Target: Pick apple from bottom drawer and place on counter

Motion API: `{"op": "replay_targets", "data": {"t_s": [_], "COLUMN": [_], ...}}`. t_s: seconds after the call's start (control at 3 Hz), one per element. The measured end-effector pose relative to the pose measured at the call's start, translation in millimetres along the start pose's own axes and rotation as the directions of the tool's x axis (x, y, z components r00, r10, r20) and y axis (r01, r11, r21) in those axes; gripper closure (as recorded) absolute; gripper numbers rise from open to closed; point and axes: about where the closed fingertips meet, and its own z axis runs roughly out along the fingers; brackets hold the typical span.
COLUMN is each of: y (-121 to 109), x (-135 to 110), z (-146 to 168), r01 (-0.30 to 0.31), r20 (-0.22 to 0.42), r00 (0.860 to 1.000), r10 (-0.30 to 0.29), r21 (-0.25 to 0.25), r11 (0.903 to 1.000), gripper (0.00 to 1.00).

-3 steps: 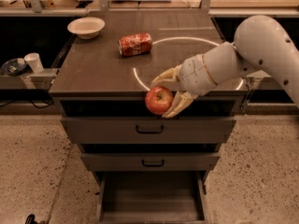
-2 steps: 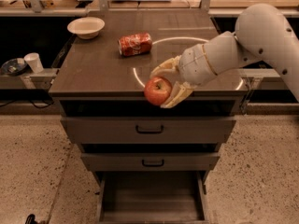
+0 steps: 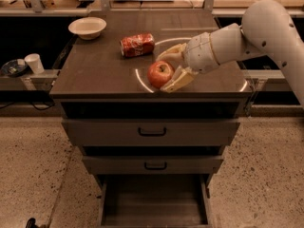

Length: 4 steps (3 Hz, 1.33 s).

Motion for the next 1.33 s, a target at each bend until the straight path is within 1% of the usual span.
{"op": "replay_targets", "data": {"t_s": [0.33,0.67,1.0,1.33], "y": [-25,-48,-56,-55], "x": [2,25,44,57], "z": [3,9,13,18], "r01": [-0.052,-0.169,-0.257,-0.326], "r20": [-0.050,-0.173,-0.243,-0.213], "r00": [0.997,0.969,0.936,0.925], "r10": [0.054,0.174,0.256,0.314], "r21": [0.044,0.042,0.028,-0.023], "r11": [0.9977,0.9847,0.9659,0.9452], "gripper": [1.00,0.78,0.53,0.22]}}
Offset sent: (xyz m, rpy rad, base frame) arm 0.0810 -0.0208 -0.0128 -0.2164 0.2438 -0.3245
